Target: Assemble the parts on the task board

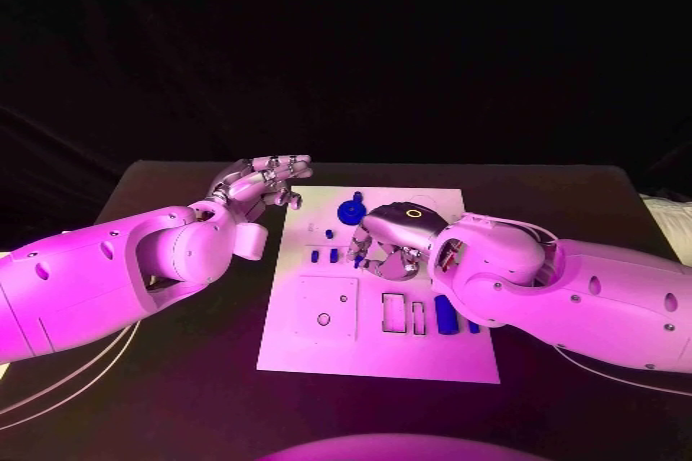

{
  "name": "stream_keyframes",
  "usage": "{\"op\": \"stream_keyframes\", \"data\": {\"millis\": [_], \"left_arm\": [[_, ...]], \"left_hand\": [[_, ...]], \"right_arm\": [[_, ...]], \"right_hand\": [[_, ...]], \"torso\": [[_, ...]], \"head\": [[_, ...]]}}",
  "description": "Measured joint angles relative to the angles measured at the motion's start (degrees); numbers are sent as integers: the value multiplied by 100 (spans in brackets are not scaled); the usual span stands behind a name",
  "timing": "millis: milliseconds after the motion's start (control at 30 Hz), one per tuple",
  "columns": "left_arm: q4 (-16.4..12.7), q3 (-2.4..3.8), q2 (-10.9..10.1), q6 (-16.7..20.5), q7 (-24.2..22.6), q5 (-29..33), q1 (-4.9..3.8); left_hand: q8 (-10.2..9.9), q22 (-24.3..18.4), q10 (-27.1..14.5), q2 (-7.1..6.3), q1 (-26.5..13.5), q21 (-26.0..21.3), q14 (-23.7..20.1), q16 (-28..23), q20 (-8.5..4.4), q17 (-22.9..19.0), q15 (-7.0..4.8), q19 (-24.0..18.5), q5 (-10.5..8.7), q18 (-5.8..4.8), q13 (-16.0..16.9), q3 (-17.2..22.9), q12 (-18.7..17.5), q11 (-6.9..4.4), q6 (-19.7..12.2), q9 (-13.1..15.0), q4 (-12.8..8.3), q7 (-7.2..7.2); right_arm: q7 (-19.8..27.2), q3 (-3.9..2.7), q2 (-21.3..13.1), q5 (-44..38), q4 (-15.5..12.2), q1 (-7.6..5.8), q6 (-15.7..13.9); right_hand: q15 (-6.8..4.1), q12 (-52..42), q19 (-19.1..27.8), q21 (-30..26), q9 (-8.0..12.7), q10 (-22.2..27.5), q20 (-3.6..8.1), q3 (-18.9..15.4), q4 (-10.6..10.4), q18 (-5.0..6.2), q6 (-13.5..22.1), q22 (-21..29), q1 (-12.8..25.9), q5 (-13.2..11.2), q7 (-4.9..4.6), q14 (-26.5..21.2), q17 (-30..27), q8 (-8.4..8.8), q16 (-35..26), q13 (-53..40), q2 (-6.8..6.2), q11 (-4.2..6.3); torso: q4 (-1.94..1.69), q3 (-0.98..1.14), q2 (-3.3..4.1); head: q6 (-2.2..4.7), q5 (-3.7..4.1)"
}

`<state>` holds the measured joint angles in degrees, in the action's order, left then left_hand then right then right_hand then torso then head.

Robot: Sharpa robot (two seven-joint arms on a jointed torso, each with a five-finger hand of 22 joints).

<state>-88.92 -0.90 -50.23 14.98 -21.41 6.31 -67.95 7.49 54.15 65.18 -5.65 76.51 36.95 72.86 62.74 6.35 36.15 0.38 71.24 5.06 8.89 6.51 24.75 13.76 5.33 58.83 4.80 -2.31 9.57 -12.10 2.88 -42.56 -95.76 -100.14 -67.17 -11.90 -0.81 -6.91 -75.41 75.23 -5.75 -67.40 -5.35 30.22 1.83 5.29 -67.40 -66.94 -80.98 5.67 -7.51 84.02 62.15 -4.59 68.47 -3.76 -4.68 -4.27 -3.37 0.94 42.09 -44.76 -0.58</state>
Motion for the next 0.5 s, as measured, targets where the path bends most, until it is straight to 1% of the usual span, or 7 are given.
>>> {"op": "stream_keyframes", "data": {"millis": [67, 200, 300, 500], "left_arm": [[-1, 0, 2, -3, 0, -10, 0], [-2, 0, 2, -5, 0, -47, 0], [-8, 0, 2, -6, 0, -75, 0], [-14, 0, 5, -10, 0, -111, 0]], "left_hand": [[0, -3, -8, 0, 0, 0, -13, 0, 0, -6, 13, 0, 0, 0, 5, 0, 0, 8, 0, -1, 0, 0], [0, -3, -8, 0, 0, -34, -13, 0, 0, -13, 14, 0, 0, 0, 5, -31, 0, 8, -22, -1, 0, 21], [0, -3, -8, 0, 0, -34, -13, 0, 0, -12, 14, 0, 0, 0, 4, -31, 0, 8, -22, -1, 0, 21], [0, -9, -8, 0, 0, -34, -13, 0, 0, -12, 14, 0, 0, 0, 4, -49, 22, 8, -22, -7, 18, 21]], "right_arm": [[28, 14, 81, 9, 68, 70, 25], [76, 26, 185, 19, 181, 147, 70], [103, 34, 251, 17, 253, 193, 91], [133, 49, 328, -17, 334, 250, 116]], "right_hand": [[0, 10, 0, 0, -2, 1, 0, 7, 7, 0, 17, 5, 0, 22, -17, 0, 0, 3, 0, 1, 0, -1], [0, 11, 0, 0, -6, 10, 0, 7, 7, 0, 17, 5, 0, 30, -17, 0, -5, 4, 0, 1, 0, -10], [0, 18, 0, 0, -6, 10, 0, 7, 7, 0, 17, 13, 0, 31, -17, 0, -7, 5, 0, 2, -1, -10], [0, 32, 0, 0, -5, 10, 0, 7, 7, -1, 18, 13, 0, 31, -17, 0, -7, 9, 0, 6, -1, -10]], "torso": [[3, 0, 1], [4, 0, 2], [3, 0, 2], [-3, 3, 2]], "head": [[-7, -1], [-27, -1], [-40, -3], [-60, -42]]}}
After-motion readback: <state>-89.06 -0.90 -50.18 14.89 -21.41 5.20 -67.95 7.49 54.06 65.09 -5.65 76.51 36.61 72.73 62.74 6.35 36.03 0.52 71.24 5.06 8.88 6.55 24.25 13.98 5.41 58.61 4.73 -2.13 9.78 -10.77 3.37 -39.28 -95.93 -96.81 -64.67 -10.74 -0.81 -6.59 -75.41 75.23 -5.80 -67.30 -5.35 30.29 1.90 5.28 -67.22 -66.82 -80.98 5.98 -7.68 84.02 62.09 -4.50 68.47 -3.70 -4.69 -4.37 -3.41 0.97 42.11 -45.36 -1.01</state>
